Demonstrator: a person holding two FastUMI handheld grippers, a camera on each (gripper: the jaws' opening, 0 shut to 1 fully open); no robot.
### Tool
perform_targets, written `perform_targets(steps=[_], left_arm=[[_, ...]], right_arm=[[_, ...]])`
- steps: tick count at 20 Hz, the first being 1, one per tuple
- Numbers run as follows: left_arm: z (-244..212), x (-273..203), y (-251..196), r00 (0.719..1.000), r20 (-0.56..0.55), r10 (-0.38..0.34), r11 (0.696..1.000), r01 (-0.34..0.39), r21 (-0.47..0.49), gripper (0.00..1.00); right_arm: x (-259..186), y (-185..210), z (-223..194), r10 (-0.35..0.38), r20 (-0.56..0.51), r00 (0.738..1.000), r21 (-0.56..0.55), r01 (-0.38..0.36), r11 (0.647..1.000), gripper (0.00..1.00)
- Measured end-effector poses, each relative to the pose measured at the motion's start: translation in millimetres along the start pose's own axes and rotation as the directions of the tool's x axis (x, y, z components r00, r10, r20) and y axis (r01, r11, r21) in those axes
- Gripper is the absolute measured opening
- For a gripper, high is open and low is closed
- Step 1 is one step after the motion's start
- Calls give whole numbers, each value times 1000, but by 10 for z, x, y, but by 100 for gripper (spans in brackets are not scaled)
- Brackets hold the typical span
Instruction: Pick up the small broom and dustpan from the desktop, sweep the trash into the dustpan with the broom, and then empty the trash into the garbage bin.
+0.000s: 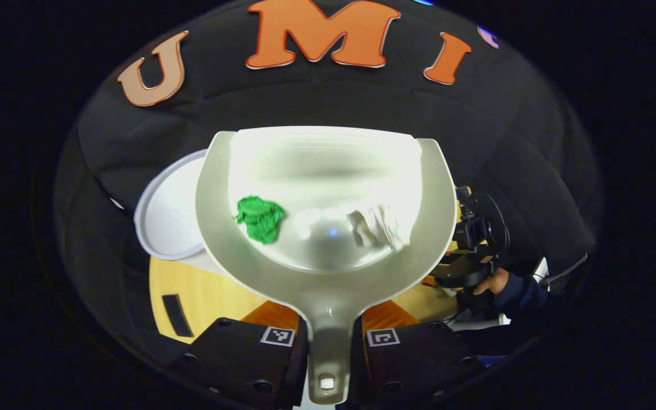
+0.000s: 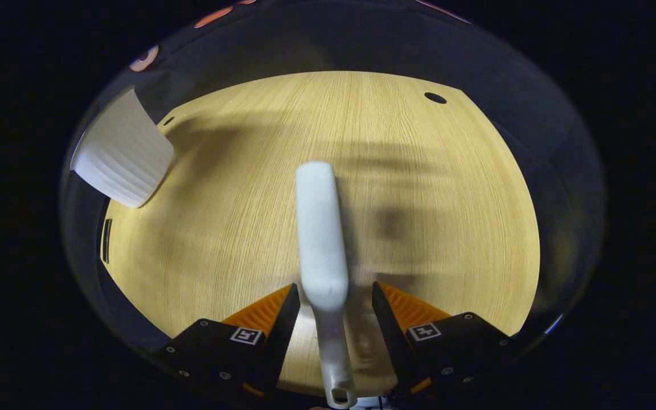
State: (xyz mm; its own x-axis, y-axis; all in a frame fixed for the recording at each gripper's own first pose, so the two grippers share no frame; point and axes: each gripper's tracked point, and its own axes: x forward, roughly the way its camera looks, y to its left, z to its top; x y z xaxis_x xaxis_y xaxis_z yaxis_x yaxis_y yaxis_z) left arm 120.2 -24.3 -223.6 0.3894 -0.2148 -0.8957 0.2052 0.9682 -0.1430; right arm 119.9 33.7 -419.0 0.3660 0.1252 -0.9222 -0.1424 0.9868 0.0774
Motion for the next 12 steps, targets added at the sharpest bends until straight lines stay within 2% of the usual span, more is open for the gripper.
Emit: perform_targets(steps=[3, 5, 7, 10, 12], left_arm=[[3, -188, 790, 994, -47, 94, 994, -96, -50, 31], [-70, -171, 1314, 979, -85, 186, 981, -190, -46, 32], [-73, -167, 1735, 955, -116, 273, 961, -276, -15, 31], [-62, -220, 2047, 915, -149, 374, 927, -367, 77, 31], [-14, -277, 2276, 876, -160, 455, 886, -429, 175, 31]], right_arm=[[-5, 48, -22, 8, 1, 1000, 7, -8, 1000, 81], [-55, 45, 16, 16, 7, 1000, 17, -16, 1000, 82], [-104, 51, 35, 25, 10, 1000, 28, -25, 999, 82], [-162, 61, 57, 32, 18, 999, 35, -33, 999, 82], [-148, 66, 44, 31, 23, 999, 34, -31, 999, 82]])
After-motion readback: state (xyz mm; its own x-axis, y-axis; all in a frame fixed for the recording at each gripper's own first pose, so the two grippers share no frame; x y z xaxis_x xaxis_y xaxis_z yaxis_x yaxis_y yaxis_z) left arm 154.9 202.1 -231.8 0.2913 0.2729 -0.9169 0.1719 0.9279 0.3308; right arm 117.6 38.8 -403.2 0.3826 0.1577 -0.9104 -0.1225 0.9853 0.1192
